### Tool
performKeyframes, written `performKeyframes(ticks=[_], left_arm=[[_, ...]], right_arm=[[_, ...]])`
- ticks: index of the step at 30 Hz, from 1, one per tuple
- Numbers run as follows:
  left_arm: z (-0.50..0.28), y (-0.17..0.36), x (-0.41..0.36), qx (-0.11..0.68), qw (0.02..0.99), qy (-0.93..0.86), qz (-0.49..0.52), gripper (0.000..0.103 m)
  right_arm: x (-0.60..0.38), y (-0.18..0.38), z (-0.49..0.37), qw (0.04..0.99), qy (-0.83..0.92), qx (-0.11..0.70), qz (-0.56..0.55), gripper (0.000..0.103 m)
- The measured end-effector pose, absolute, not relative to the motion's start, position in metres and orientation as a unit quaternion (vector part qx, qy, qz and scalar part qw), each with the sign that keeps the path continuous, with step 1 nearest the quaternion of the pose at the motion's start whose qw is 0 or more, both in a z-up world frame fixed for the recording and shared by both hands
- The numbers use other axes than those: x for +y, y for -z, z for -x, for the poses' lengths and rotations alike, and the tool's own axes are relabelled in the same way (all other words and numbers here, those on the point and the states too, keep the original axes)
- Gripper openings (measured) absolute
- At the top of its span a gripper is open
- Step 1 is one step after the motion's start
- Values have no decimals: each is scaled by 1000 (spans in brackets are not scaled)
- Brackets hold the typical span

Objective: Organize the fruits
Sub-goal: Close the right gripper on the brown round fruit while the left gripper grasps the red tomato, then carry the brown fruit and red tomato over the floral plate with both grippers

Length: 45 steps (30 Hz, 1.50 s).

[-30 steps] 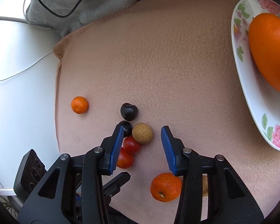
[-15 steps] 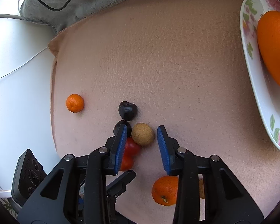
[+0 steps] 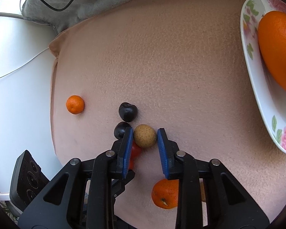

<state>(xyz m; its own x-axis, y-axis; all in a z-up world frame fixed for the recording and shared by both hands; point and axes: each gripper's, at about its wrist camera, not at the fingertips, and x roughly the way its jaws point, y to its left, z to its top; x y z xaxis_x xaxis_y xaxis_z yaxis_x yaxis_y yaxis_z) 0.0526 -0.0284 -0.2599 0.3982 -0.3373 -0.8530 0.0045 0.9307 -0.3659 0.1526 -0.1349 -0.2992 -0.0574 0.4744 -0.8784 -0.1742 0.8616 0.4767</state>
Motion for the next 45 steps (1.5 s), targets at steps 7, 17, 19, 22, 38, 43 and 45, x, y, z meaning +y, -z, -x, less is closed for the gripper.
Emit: performKeyframes(ticks=[7, 17, 19, 22, 38, 43, 45], left_arm=[[-50, 245, -30, 531, 827, 110, 151, 32], [-57, 231, -44, 520, 831, 131, 144, 32], [-59, 229, -51, 518, 832, 139, 141, 32], [-62, 226, -62, 517, 832, 150, 138, 32], [-94, 215, -131, 507, 828, 210, 116, 32], [-103, 214, -149, 503, 830, 213, 115, 32], [-107, 215, -154, 501, 830, 213, 117, 32]], right_arm=[[-156, 284, -149, 694, -236, 671, -111, 28], [-209, 259, -139, 718, -217, 646, -142, 28], [-219, 254, -137, 723, -211, 641, -146, 28], [-234, 248, -134, 730, -202, 634, -155, 28], [-307, 212, -135, 767, -166, 595, -174, 28], [-319, 205, -146, 775, -164, 586, -172, 28], [-322, 203, -151, 776, -168, 584, -169, 28]])
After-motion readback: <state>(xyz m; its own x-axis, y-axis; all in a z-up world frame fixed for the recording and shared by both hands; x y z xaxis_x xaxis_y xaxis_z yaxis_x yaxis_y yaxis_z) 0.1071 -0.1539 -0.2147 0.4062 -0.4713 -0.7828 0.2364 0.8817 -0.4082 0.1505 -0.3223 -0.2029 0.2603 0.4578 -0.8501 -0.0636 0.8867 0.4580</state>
